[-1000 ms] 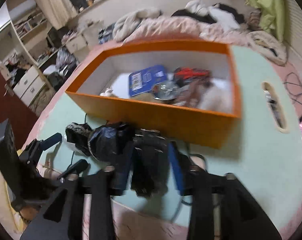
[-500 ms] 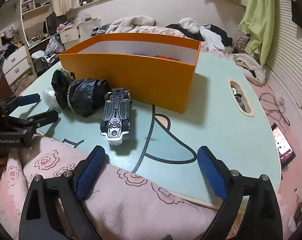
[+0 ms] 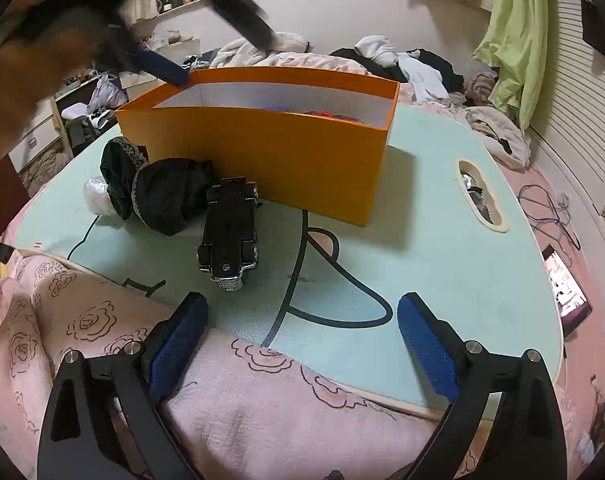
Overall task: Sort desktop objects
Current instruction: 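Grasp the blue tin in the box with the left gripper, then carry the blue tin out and lower it onto the table with the left gripper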
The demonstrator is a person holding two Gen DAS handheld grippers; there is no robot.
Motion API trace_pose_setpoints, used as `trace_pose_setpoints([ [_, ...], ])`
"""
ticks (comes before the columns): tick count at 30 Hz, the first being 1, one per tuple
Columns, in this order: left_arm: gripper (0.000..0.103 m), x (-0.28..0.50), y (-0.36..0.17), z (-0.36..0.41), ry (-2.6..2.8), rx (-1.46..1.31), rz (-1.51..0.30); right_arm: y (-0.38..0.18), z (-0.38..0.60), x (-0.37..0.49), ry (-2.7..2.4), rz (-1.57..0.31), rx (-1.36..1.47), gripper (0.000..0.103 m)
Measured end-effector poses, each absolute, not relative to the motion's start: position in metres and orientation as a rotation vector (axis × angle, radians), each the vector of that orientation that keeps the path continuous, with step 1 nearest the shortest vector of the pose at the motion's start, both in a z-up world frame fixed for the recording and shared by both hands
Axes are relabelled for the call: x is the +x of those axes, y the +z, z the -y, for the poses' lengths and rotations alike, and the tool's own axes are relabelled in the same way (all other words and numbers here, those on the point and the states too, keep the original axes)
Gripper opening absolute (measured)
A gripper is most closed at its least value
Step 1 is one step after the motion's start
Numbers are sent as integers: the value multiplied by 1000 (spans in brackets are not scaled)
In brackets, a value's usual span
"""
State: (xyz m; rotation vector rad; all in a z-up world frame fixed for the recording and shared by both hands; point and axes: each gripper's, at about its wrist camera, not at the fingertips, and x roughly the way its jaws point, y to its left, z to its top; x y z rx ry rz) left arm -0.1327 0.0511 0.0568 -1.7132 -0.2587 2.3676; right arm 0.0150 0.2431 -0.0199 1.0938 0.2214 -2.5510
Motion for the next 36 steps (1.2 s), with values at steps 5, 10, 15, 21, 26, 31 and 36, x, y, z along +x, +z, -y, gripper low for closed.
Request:
trace_pose_setpoints([
  [5,76,-162,23,-57,2318,-1968,259,-20,-245,16,-2551,-217,1089,95],
  [10,76,-172,12,-64,2359,-2059,224,-20,-245,17,-2552,-217,1087,96],
  [15,79,-161,10,-89,2522,-2009,-58,-18,-245,20,-2551,-212,1085,96],
  [21,65,-154,16,-83,2509,-1913,-5,-16,-245,21,-2551,-206,1084,96],
  [26,65,-139,40,-52,2570,-1662,133,-15,-244,21,-2552,-205,1081,96],
  [31,65,-105,101,-19,2649,-1298,285,-16,-245,22,-2551,-204,1082,96],
  [36,65,-30,132,18,2728,-1017,333,-15,-245,22,-2552,-203,1081,96],
])
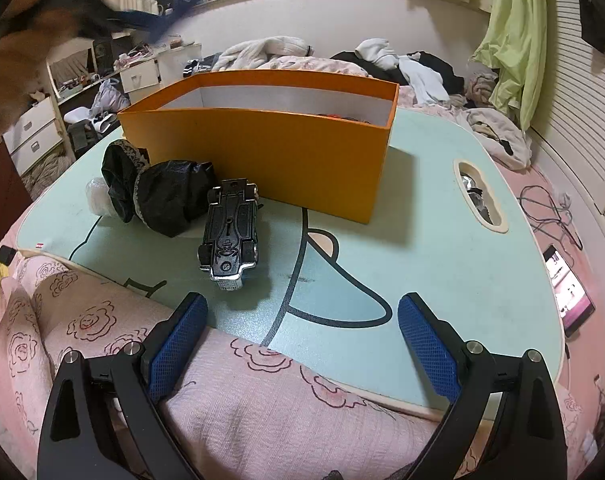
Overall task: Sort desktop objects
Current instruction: 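Carry the blue tin out and lower it onto the table with the left gripper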
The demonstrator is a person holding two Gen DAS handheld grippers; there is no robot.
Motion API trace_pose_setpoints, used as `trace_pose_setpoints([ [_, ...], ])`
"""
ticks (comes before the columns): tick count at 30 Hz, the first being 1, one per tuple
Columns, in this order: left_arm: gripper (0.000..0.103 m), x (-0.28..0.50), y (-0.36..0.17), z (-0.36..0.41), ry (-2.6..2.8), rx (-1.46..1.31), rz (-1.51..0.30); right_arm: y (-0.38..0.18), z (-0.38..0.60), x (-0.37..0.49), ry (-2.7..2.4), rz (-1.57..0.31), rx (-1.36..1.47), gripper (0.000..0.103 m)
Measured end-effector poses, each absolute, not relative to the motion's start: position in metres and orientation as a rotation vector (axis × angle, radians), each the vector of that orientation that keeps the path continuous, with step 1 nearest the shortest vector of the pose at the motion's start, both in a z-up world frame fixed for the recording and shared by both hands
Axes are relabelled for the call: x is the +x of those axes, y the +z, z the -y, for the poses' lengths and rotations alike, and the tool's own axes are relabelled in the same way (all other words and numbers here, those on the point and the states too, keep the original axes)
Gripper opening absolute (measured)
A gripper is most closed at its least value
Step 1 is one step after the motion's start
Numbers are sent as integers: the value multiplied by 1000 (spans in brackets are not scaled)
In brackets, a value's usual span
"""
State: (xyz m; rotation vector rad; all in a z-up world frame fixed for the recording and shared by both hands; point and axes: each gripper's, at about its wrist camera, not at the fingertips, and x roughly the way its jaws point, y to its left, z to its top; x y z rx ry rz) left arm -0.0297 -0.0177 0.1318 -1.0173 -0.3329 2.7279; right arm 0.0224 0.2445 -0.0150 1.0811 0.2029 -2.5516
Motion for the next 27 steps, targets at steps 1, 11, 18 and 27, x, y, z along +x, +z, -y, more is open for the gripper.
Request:
trace_pose_setpoints([
  [1,65,-16,127,23,2734,-1006,336,-15,-244,23,-2552,-203,1082,96],
  [11,66,2,11,57,2870,-1318,322,-15,-245,23,-2556,-200,1085,98],
  [18,80,11,16,32,2825,-1230,299,-14,-247,23,-2555,-200,1083,98],
  [27,98,70,14,52,2907,-1107,145,-14,-248,23,-2554,-199,1082,98],
])
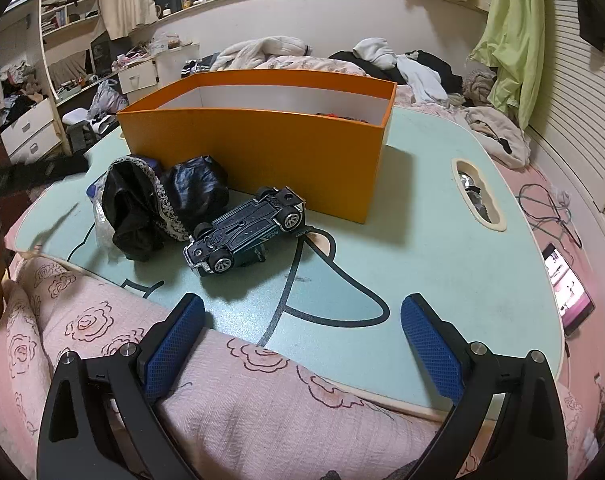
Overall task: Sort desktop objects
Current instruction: 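Carry the blue tin out and lower it onto the table with the left gripper, then grasp the small white figurine in the box with the right gripper, set it beside the tin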
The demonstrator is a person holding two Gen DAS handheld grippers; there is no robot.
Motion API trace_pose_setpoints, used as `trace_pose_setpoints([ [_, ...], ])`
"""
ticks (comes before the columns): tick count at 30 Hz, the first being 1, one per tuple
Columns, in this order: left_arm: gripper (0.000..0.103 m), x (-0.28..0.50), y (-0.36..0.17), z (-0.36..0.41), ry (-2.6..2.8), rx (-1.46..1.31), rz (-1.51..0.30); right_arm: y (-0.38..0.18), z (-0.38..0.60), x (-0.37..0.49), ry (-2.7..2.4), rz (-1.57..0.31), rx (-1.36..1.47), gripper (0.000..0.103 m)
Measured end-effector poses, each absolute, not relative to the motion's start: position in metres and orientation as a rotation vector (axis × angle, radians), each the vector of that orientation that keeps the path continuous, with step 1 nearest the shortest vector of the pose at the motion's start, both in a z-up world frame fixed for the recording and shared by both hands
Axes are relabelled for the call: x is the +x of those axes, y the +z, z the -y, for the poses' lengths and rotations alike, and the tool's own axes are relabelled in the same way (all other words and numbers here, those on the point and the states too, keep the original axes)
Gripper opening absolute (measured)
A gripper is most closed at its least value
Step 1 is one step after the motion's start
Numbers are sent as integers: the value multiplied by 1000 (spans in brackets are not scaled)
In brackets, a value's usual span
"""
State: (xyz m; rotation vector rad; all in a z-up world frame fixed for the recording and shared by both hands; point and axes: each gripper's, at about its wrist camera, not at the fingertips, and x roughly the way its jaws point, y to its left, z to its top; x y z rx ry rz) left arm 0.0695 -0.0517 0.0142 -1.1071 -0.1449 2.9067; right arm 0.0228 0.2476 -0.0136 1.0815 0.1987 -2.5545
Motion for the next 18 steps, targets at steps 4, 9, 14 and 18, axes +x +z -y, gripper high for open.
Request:
trace_pose_setpoints([
  [4,103,72,-18,34,2925,-1118,-82,-14,-248,24,-2558,-195,1078,98],
  [9,103,67,-21,35,2864,-1126,-81,1,-253,35,-2608,-167,971,97],
  [14,103,69,-23,34,2875,-1115,-84,54,-247,33,-2600,-12,767,97],
  [18,103,70,-22,33,2875,-1113,-85,86,-208,-27,-2381,114,986,61],
])
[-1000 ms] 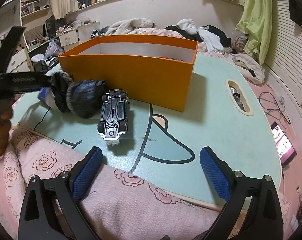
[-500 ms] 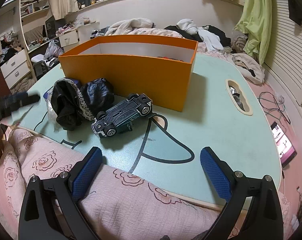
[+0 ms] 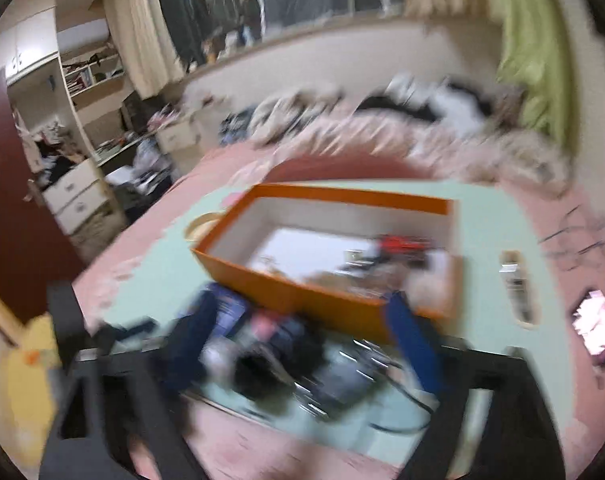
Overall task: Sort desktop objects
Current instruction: 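Grasp the small white figurine in the box with the right gripper, set it beside the tin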
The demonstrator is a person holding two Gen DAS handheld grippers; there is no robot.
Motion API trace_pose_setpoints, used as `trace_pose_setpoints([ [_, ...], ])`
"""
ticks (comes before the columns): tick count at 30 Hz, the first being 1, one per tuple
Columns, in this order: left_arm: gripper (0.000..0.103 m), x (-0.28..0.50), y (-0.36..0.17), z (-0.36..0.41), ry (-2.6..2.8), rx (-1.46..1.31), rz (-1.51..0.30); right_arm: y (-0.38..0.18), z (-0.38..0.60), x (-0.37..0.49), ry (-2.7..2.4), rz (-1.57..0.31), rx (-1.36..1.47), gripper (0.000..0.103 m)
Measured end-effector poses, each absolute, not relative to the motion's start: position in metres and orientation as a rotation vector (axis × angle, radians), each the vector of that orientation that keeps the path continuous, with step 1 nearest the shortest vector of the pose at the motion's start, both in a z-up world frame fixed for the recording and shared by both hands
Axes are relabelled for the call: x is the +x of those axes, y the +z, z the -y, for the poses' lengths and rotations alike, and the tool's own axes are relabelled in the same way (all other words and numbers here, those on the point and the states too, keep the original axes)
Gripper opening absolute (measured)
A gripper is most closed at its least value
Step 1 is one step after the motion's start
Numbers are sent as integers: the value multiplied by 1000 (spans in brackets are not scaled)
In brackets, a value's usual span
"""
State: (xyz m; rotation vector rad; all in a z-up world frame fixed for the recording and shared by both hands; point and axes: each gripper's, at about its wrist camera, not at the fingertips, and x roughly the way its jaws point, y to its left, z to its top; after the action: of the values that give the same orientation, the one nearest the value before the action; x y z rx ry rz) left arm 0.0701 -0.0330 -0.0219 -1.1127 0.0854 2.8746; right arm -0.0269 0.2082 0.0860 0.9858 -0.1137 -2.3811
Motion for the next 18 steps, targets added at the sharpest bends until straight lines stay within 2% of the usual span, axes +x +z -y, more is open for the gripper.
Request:
trace_pose_setpoints([
  [1,103,70,-22,33,2875,-1112,-86,87,-198,-45,-2297,157,1062,52],
  [2,103,71,-20,32,2876,-1110,-86,86,-185,-68,-2195,222,1168,48],
  [7,103,71,-19,32,2877,-1109,-86,59,-148,-138,-2010,336,1536,47],
  [13,103,71,-17,31,2876,-1107,-84,20,-112,-164,-1916,209,1821,47],
  [16,103,72,-16,31,2877,-1106,-84,16,-104,-163,-1947,180,1788,39],
  [18,103,72,-15,31,2877,-1105,-84,18,-102,-161,-1972,168,1758,39],
])
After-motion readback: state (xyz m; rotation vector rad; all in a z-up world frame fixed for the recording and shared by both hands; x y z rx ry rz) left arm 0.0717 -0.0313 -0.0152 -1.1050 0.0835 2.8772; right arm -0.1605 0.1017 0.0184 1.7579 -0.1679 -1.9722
